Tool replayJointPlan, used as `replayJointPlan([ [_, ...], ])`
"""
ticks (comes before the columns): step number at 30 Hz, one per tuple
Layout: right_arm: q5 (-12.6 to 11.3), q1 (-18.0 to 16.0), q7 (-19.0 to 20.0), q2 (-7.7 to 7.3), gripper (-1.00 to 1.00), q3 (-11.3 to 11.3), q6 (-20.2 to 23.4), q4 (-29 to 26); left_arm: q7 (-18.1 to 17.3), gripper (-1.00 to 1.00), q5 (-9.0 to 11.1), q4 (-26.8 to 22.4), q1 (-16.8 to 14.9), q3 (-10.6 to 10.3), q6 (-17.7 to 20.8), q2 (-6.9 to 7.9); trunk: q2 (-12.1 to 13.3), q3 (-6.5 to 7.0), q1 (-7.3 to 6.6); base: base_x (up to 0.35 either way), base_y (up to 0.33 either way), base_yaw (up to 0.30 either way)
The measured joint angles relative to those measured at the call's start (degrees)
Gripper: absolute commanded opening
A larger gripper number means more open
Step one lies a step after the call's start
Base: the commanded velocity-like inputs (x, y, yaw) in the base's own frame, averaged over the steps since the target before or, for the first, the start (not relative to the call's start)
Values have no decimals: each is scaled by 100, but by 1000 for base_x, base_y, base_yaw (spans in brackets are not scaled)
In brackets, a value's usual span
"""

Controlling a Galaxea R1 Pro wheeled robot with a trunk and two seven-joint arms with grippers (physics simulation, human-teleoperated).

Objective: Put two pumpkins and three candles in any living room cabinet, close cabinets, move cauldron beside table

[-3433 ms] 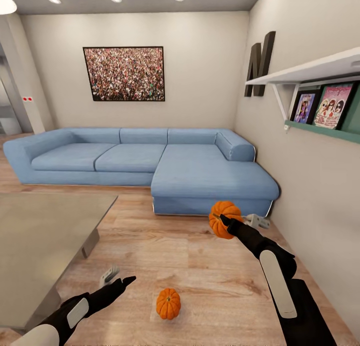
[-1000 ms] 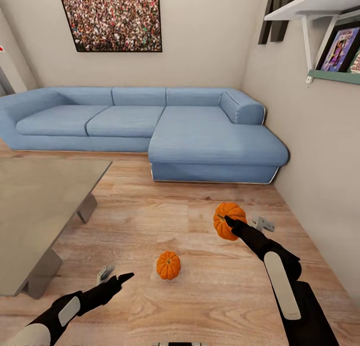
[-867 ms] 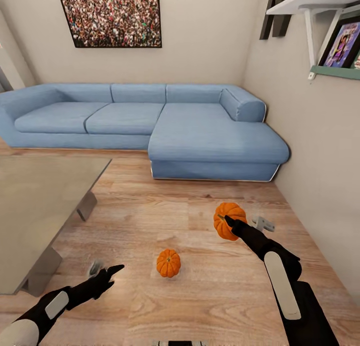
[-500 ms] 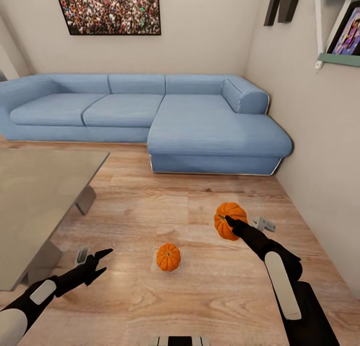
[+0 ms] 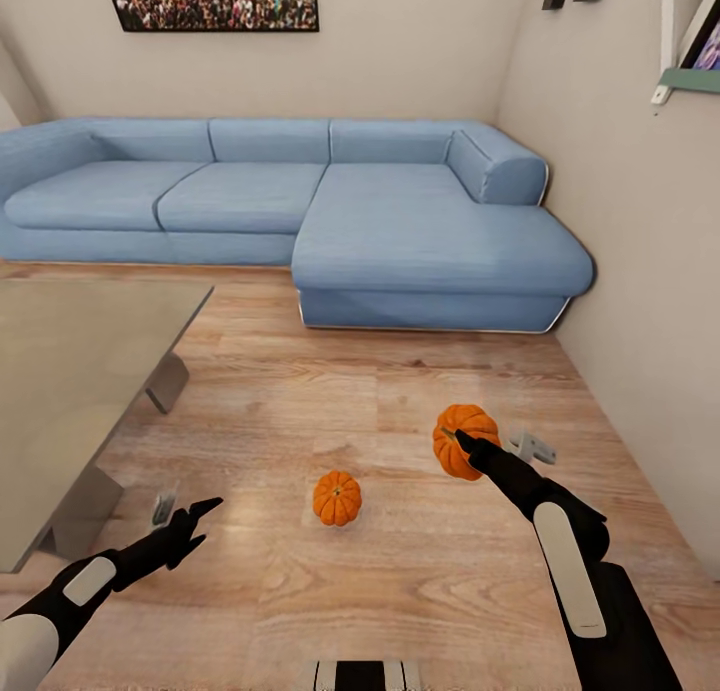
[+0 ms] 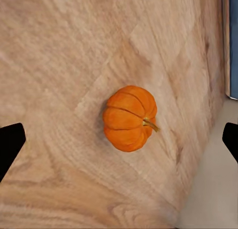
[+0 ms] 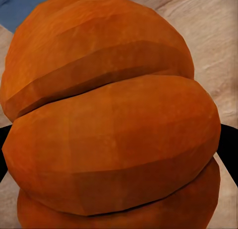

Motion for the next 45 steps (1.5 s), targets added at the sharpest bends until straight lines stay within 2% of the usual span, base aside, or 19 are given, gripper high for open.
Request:
replayJointPlan([
  [7, 5, 0, 0, -5, -100, -18, 0, 0, 82, 100, -21, -20, 0, -16, -225, -19, -9, -155, 18, 0, 0, 0],
  [14, -1, 1, 1, -3, -100, -118, 5, 0, 39, 100, -39, -62, -5, -30, -215, -39, -19, -310, 36, 0, 0, 0],
  [21, 0, 1, 1, 1, -100, -122, 3, 0, 60, 100, -53, -179, -9, -41, -172, -131, -28, -466, 54, 0, 0, 0],
  [26, 1, 3, 0, -5, -100, -144, 2, 0, 63, 100, -74, -203, -8, -66, -149, -308, -35, -576, 67, 0, 0, 0],
  [28, -1, 3, 0, -5, -100, -147, 3, 0, 39, 100, -72, -205, -9, -73, -124, -335, -38, -621, 72, 0, 0, 0],
  [36, 0, 3, 0, -5, -100, -152, 0, 0, -14, 100, -77, -215, -25, -73, -50, -371, -48, -798, 93, 0, 0, 0],
  [40, -4, 2, 2, -6, -100, -152, 0, 0, -146, 100, -82, -281, -39, -79, -43, -369, -54, -887, 103, 0, 0, 0],
  [42, -17, 2, 60, -6, -100, -153, -6, 0, -207, 100, -85, -307, -42, -84, -42, -369, -57, -931, 108, 0, 0, 0],
  [44, -36, 4, 313, -22, -100, -187, -14, -7, -242, 100, -84, -337, -43, -85, -41, -365, -57, -931, 107, 0, 0, 0],
  [45, -6, 5, 573, -64, -100, -305, -7, -9, -253, 100, -84, -372, -42, -85, -40, -363, -57, -931, 107, 0, 0, 0],
])
